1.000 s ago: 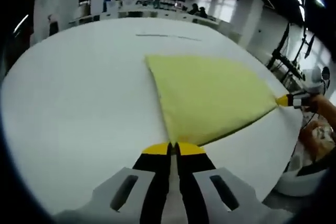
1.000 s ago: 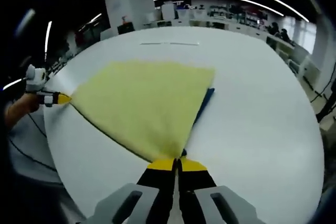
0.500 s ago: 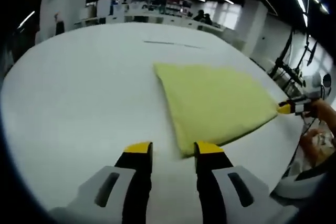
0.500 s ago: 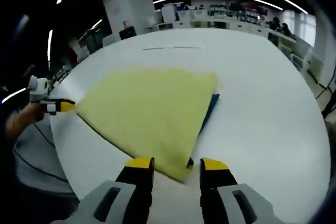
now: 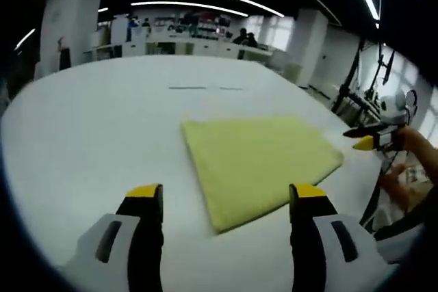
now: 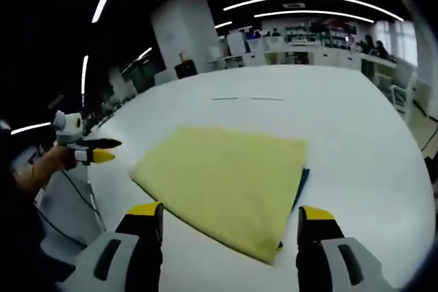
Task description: Fold the garment on the visible template until the final outline fits inside the template.
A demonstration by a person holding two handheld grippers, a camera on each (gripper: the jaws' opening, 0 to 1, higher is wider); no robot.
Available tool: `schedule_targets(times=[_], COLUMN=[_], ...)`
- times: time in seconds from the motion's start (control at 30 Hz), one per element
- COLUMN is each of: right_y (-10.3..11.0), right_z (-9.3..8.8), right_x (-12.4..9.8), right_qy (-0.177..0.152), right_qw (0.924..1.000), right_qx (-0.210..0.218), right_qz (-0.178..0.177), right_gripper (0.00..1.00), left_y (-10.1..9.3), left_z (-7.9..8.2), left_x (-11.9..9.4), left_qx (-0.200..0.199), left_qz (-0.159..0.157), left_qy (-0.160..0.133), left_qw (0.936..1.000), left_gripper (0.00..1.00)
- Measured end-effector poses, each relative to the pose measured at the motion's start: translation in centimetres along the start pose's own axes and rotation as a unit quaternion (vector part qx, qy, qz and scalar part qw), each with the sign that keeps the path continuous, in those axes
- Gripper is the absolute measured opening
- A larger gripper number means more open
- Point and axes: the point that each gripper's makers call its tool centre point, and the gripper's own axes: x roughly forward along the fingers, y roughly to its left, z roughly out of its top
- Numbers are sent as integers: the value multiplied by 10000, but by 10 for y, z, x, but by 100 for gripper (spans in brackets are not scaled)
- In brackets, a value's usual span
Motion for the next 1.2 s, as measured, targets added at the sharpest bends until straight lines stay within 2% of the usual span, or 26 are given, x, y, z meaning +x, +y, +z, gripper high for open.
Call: schedule_targets(times=[0.23, 0.4, 0.7, 1.0, 1.2], right_y=[17, 28, 33, 32, 30], right_z=[13, 18, 23, 26, 25], right_x=[-13, -19, -30, -40, -41], right_qy=[-108, -142, -288, -496, -518], right_qw=[9993, 9984, 9974, 9970, 9972], right_qx=[-324, -497, -619, -573, -539], right_qz=[146, 227, 224, 144, 79], right_gripper=[98, 99, 99, 99, 99], left_y=[-12, -14, -18, -17, -16], left_z=[17, 26, 33, 26, 23], left_x=[-12, -17, -36, -41, -43], left_qx=[22, 25, 102, 46, 44], left_qz=[-216, -276, -247, -200, -198], left_qy=[-260, -446, -586, -522, -478], left_qw=[9994, 9986, 9979, 9984, 9987], left_gripper=[89, 99, 99, 99, 99])
